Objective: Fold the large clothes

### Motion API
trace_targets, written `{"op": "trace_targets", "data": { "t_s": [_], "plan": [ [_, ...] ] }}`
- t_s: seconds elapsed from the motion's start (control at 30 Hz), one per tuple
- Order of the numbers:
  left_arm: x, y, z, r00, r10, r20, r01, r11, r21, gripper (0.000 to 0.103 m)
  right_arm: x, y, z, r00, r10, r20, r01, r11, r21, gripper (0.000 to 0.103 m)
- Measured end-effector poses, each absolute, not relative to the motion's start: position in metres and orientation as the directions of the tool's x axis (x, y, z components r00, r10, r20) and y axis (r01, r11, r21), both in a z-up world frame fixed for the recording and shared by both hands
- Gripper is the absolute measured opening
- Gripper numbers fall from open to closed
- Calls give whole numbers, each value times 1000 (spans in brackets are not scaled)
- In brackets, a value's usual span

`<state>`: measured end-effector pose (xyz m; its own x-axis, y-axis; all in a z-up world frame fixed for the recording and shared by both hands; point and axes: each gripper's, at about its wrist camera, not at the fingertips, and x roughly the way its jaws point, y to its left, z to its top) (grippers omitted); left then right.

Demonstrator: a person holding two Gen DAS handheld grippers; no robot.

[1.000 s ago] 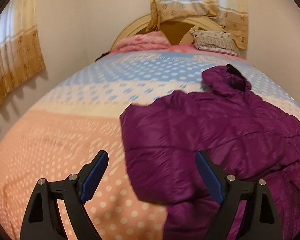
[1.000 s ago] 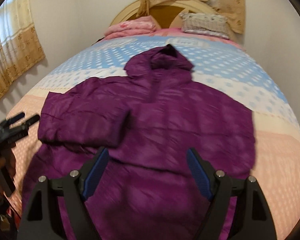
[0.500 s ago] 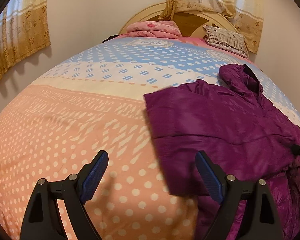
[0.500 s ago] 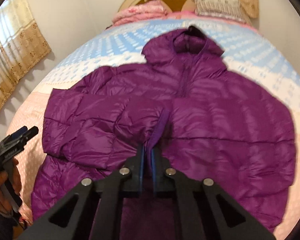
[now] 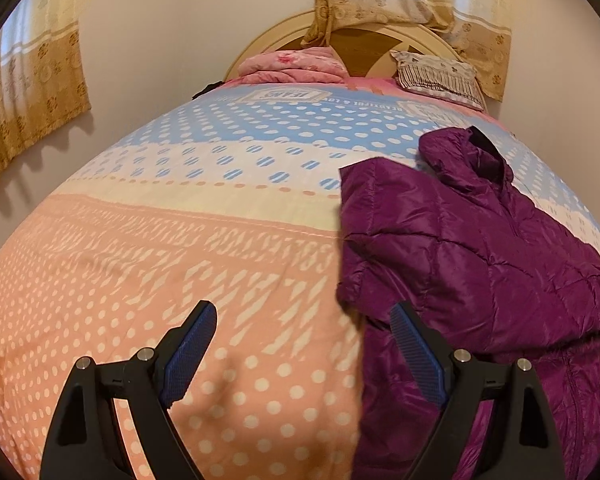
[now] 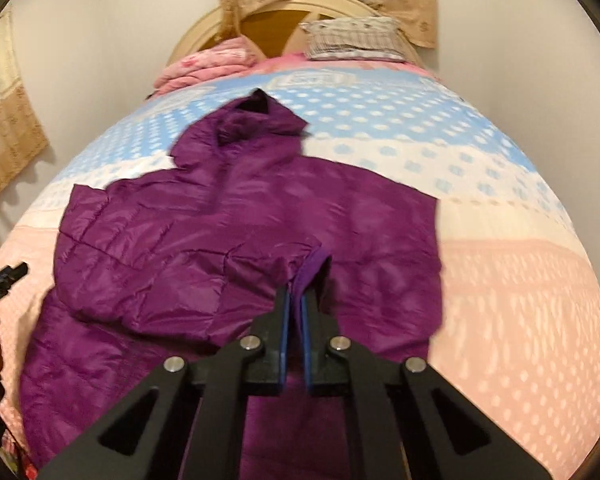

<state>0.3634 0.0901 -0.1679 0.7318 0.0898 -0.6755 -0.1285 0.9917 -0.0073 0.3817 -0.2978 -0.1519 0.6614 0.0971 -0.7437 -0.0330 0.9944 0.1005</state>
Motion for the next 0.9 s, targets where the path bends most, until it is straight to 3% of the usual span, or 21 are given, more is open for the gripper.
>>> {"op": "trace_targets", "data": {
  "t_s": [0.13,0.17,0.2,0.23,0.33,0.5,0.7,0.9],
  "plan": [
    [372,81,-171,720,85,-689,-115,993,2,89,379,-305,-169,647,56,-760,-5,998,69,9],
    [374,78,-171,718,78,-691,-108,994,0,89,378,-306,-170,648,41,-761,3,998,56,23],
    [376,74,-170,719,75,-691,-101,995,2,89,377,-309,-171,643,34,-765,11,999,53,53],
    [379,69,-168,723,69,-688,-89,996,6,89,376,-313,-168,646,43,-762,21,997,74,62],
    [386,54,-158,745,57,-665,-58,998,21,89,369,-327,-153,659,7,-752,81,993,80,57],
    [412,29,-149,765,17,-644,-12,1000,11,89,366,-329,-127,704,35,-709,63,992,112,34],
    [438,-4,-180,733,-2,-680,32,999,32,89,396,-290,-145,694,141,-706,-60,989,138,34],
    [446,-14,-209,702,31,-711,31,997,75,89,418,-280,-179,662,141,-736,-53,988,142,34]
  ]
}}
